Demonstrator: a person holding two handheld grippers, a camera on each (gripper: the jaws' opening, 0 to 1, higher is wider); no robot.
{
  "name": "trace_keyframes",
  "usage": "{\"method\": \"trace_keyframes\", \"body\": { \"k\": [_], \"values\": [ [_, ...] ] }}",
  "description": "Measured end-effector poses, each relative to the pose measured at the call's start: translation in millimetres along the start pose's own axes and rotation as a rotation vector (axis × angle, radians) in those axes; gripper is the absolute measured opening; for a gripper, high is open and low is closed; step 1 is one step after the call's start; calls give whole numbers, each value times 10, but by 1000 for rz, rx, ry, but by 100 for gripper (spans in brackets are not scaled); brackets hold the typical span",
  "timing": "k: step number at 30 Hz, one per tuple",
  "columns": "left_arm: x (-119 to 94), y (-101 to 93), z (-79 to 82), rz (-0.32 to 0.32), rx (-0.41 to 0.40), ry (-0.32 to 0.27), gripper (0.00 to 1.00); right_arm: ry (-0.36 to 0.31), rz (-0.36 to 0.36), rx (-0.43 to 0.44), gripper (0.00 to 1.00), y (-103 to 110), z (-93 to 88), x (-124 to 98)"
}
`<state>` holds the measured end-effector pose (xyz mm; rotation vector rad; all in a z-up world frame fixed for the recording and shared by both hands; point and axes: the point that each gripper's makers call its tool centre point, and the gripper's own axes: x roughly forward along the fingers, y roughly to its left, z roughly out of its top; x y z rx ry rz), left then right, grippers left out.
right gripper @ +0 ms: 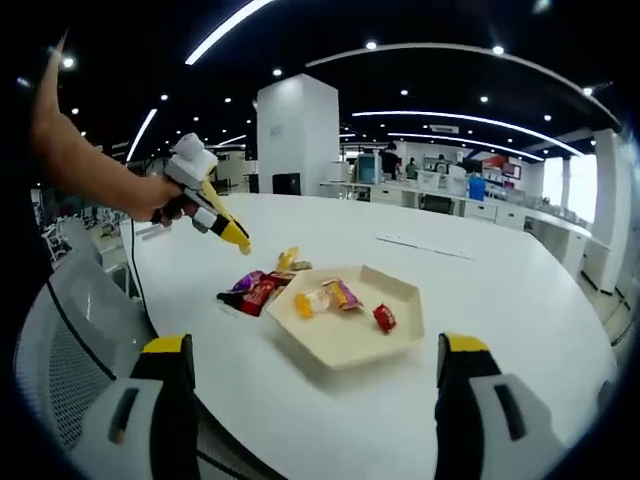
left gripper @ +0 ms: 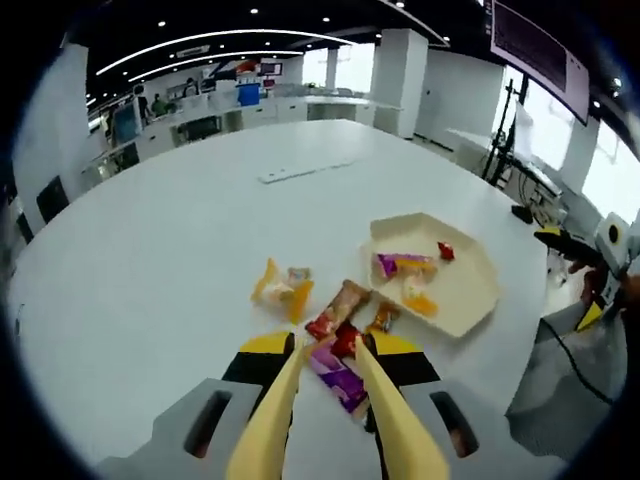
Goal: Place the target food into the container with the food tongs after gripping and lifting it, then release it inside without dropping or visibly crushing the food.
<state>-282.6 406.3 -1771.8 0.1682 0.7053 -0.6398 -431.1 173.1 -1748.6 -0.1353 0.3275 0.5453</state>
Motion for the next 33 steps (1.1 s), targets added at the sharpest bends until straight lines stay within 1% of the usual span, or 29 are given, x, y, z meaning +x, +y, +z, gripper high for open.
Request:
{"method": "trace_keyframes", "body": {
  "k": [3, 4, 7, 8, 10, 12, 13, 15, 17, 19, 23, 26, 27, 33],
  "values": [
    [31, 2, -47, 20, -7, 14, 25, 8, 11, -7, 100, 21, -9, 4],
    [51, -17, -67, 18, -12, 17, 25, 7, 10, -8, 100, 20, -6, 4],
    [94, -59, -112, 22, -2, 28, 25, 1, -5, -7, 100, -15, 1, -5],
    [116, -61, -128, 21, -14, 33, 25, 1, -9, -3, 100, -25, -2, -7],
    [134, -56, -124, 32, -8, 24, 25, 8, -15, -1, 100, -39, -14, -8],
    [163, -51, -144, 45, -37, 36, 25, 13, -22, 1, 100, -54, -23, -11],
    [171, -57, -145, 47, -37, 34, 25, 24, -20, 0, 100, -53, -47, -7],
    [196, -47, -173, 60, -34, 43, 25, 28, -16, -4, 100, -45, -53, -4],
    [223, -55, -232, 64, -39, 59, 25, 27, -15, -8, 100, -43, -51, -6],
    [230, -57, -281, 68, -26, 74, 25, 35, -25, -2, 100, -62, -66, -10],
    [251, -45, -345, 66, -14, 91, 25, 31, -33, -3, 100, -78, -58, -15],
    [255, -59, -354, 52, -9, 95, 25, 36, -32, -1, 100, -77, -66, -12],
    [262, -72, -352, 42, -17, 94, 25, 36, -31, -2, 100, -76, -67, -11],
    [335, -87, -367, 53, -46, 109, 25, 41, -29, -5, 100, -71, -74, -13]
  ]
}}
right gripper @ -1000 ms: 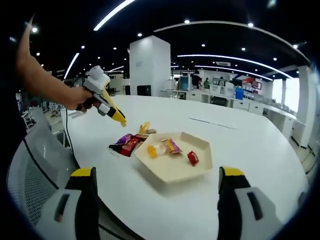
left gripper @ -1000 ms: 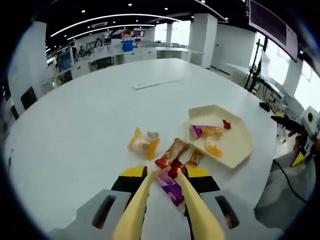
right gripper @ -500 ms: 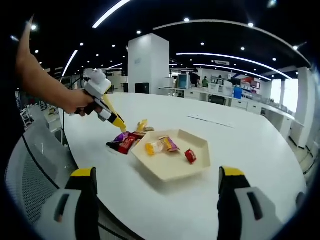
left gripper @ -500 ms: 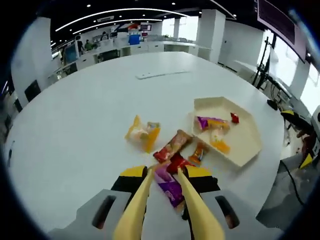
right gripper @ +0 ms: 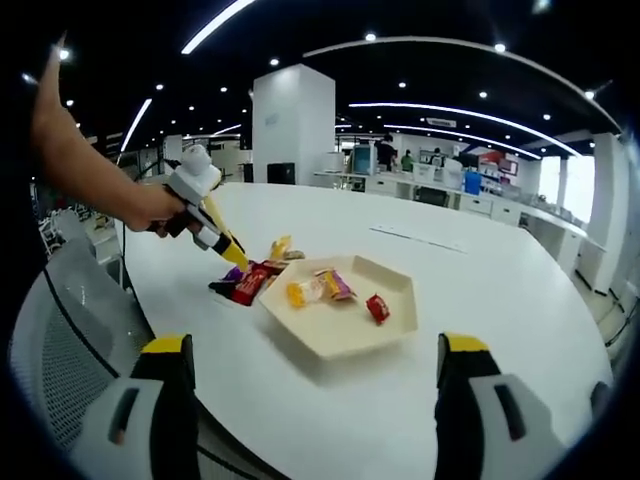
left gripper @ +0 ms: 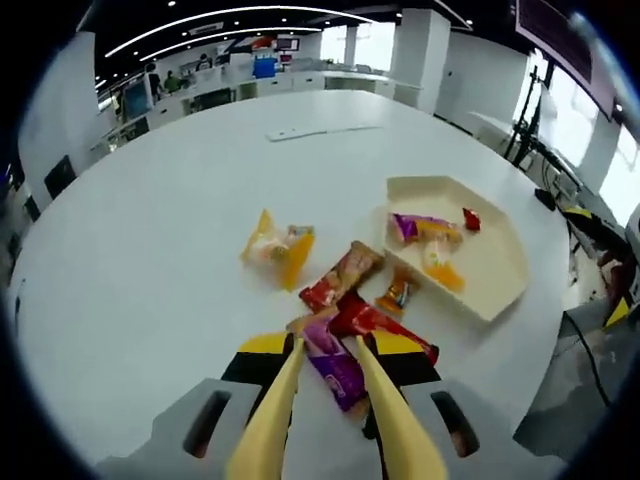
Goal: Place the target food into the container with the food tongs after gripping and lifting it, then release it inside without dropping or visibly crushing the food.
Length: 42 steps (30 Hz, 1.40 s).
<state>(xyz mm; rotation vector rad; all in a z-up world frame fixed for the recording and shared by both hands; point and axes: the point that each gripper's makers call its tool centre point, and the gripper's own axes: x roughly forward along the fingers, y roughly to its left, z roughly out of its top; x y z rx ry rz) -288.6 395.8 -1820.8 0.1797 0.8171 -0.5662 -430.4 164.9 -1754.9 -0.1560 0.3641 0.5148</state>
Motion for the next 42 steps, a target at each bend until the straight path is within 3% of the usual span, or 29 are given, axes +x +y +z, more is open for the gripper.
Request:
{"method": "trace_keyframes", "body": {
  "k": [5, 8, 10, 14, 26, 31, 42],
  "values": [
    [70, 18, -142, 10, 14, 33, 25, 1, -5, 2, 100, -7, -1, -2],
    [44, 12, -110, 11, 18, 26, 24, 1, -7, 2, 100, -9, -2, -1],
    [44, 20, -112, 12, 64, 38, 22, 1, -7, 4, 100, -9, -1, -1],
    [47, 46, -110, 8, 59, 35, 20, 3, -5, 0, 100, -6, -2, 1],
    [-25, 91, -119, -58, 123, 45, 18, 5, 0, -18, 100, 7, 0, 7],
    [-63, 92, -104, -113, 167, 51, 18, 7, 6, -29, 100, 18, -1, 11],
    [-176, 94, -100, -165, 182, 62, 19, 4, -7, -20, 100, -6, 1, 5]
  ]
}}
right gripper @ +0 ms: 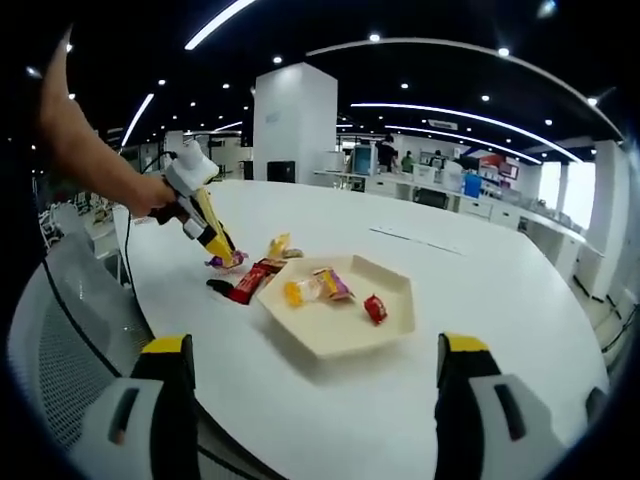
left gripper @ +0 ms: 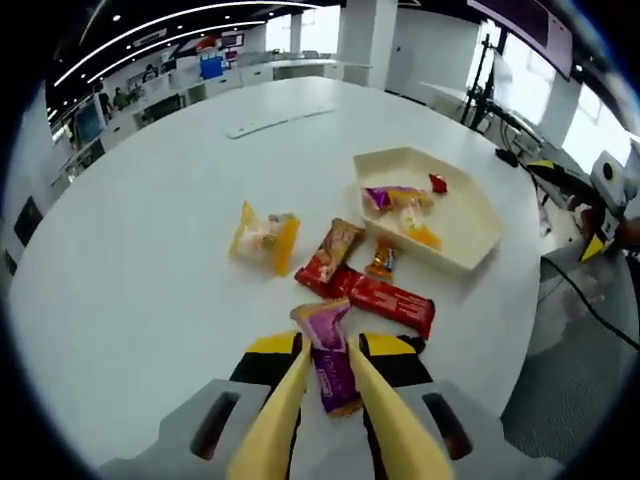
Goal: Place the target food into the container with the food tongs after gripping and lifting it, then release it inside without dropping or visibly crushing the food.
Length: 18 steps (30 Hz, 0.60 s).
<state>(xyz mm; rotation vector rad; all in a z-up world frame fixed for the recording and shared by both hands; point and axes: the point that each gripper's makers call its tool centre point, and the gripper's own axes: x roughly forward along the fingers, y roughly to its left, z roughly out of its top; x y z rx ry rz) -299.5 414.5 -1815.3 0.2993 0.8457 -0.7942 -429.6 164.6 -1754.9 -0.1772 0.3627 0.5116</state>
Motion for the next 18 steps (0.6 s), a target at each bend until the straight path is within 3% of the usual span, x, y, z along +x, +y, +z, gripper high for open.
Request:
{"method": "trace_keyframes", "body": {
  "k": [18],
  "values": [
    [-267, 257, 350, -83, 44, 5, 19, 2, -6, 11, 100, -16, -11, -4]
  ]
}}
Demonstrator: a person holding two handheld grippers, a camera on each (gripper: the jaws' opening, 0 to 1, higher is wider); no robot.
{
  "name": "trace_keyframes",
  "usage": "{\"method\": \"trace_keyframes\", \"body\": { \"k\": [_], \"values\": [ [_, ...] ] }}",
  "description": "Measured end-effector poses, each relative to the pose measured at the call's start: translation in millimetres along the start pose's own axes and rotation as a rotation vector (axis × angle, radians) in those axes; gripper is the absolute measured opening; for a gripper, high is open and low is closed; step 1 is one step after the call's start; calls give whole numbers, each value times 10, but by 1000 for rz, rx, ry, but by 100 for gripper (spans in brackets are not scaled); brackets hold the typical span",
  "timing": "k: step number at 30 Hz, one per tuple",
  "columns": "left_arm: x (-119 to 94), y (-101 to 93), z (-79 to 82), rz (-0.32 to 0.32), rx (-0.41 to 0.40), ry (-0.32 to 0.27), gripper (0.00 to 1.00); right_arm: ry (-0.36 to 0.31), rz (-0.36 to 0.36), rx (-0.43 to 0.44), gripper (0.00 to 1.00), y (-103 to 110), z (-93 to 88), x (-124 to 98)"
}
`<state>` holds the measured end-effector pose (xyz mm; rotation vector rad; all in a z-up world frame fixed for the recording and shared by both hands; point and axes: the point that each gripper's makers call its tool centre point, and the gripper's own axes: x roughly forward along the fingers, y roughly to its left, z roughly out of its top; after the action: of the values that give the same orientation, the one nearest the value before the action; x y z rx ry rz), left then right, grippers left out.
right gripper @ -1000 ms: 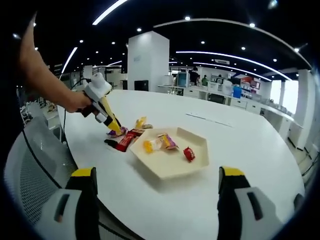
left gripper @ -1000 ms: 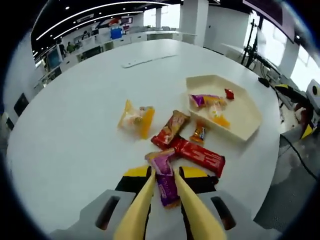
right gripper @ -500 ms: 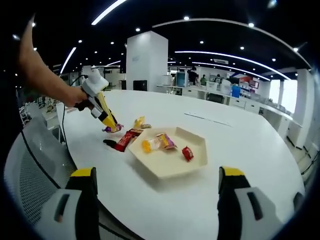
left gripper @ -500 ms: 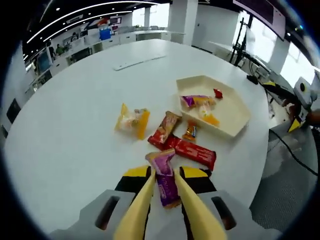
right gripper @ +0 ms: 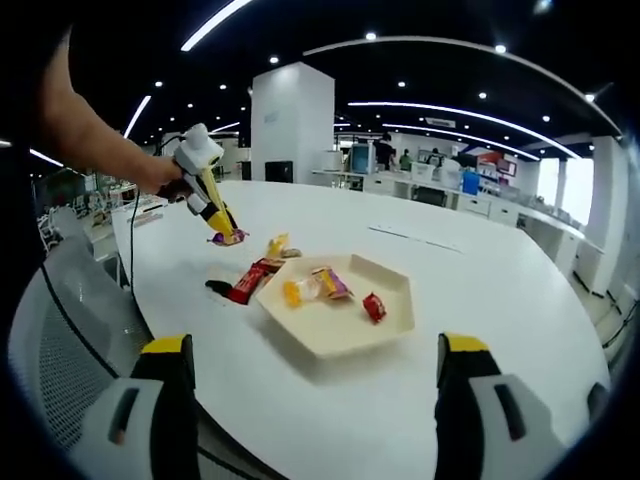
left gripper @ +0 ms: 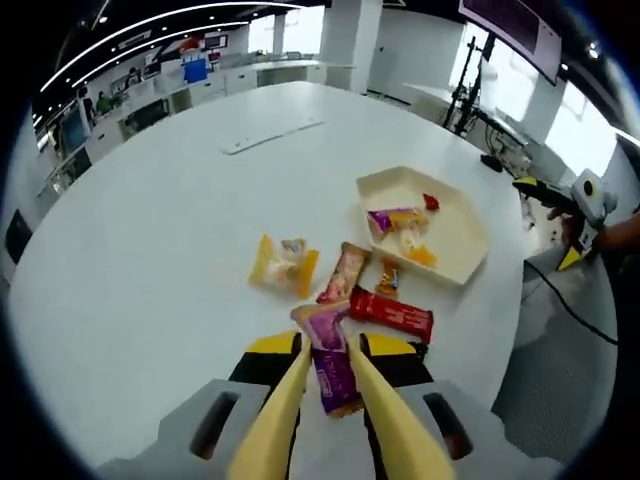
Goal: Place the target food into the container with the food tongs after gripping and lifting it, then release it inside without dropping or visibly crushing the food.
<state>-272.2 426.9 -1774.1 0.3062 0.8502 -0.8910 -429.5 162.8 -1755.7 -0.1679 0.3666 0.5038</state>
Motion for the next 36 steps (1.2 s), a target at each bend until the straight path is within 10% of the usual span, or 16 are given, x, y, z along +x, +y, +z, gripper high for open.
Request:
{"method": "trace_keyframes", "body": {
  "k": [20, 36],
  "values": [
    [-457, 92, 701, -91, 139, -27, 19, 1, -6, 6, 100, -6, -1, 0],
    [-415, -10, 853, -106, 180, -36, 19, 7, -3, 7, 100, -5, -11, 3]
  ]
}}
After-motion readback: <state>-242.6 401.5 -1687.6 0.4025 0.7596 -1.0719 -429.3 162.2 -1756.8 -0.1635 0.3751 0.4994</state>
